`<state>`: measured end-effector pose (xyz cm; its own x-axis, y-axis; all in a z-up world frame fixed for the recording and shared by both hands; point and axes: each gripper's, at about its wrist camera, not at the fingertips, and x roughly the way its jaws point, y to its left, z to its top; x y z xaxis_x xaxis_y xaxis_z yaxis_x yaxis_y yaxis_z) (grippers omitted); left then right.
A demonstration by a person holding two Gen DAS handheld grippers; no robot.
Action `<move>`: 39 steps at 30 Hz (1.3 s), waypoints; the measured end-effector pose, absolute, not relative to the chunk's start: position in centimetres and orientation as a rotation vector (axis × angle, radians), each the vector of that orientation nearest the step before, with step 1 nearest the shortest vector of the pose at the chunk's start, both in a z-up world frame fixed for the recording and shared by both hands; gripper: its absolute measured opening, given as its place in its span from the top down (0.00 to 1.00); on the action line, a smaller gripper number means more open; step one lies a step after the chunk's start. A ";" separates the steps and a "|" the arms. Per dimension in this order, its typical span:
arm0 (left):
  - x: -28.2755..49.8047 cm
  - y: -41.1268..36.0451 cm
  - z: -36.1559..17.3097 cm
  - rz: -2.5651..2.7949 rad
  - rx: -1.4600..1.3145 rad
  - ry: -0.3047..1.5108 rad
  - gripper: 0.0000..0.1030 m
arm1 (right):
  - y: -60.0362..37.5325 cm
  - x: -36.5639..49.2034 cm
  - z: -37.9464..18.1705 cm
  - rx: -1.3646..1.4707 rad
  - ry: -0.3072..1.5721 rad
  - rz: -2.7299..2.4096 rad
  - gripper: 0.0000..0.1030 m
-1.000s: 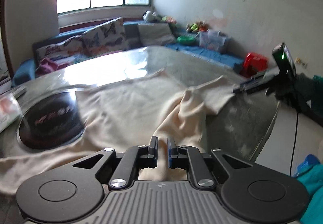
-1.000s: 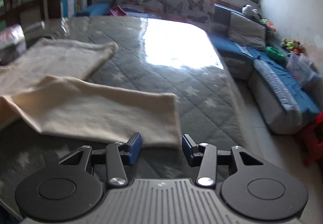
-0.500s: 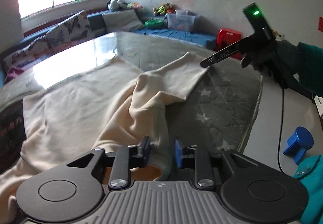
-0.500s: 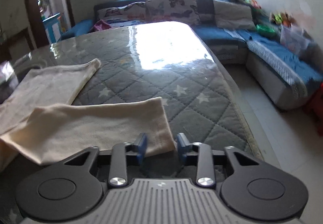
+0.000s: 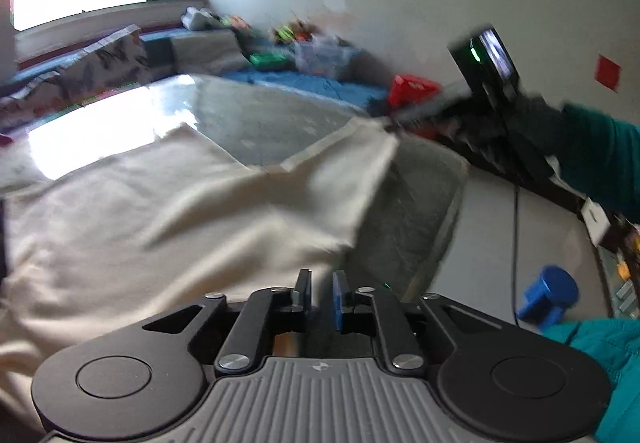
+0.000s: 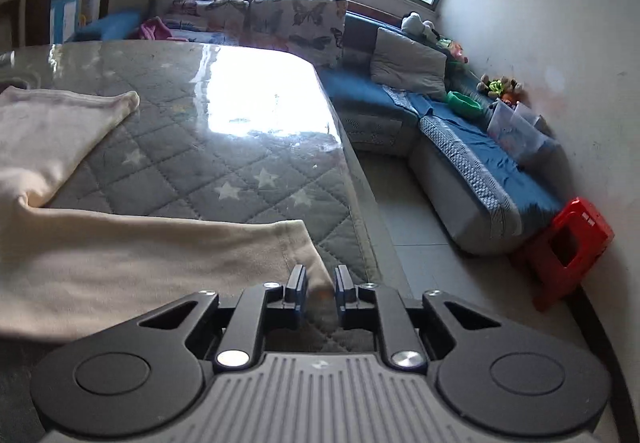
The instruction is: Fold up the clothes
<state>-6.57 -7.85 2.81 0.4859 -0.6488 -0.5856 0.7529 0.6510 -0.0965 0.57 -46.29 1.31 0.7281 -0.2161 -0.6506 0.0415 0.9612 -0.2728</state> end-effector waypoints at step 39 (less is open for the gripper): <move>-1.0 17.2 0.8 0.355 -0.157 0.705 0.58 | -22.9 -2.8 1.6 -0.407 0.793 0.974 0.77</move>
<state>-0.98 17.20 0.78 0.7048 0.2653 -0.6579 -0.3700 0.9288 -0.0219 -2.83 -22.94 1.63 0.3193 0.5753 -0.7531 -0.8537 0.5196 0.0349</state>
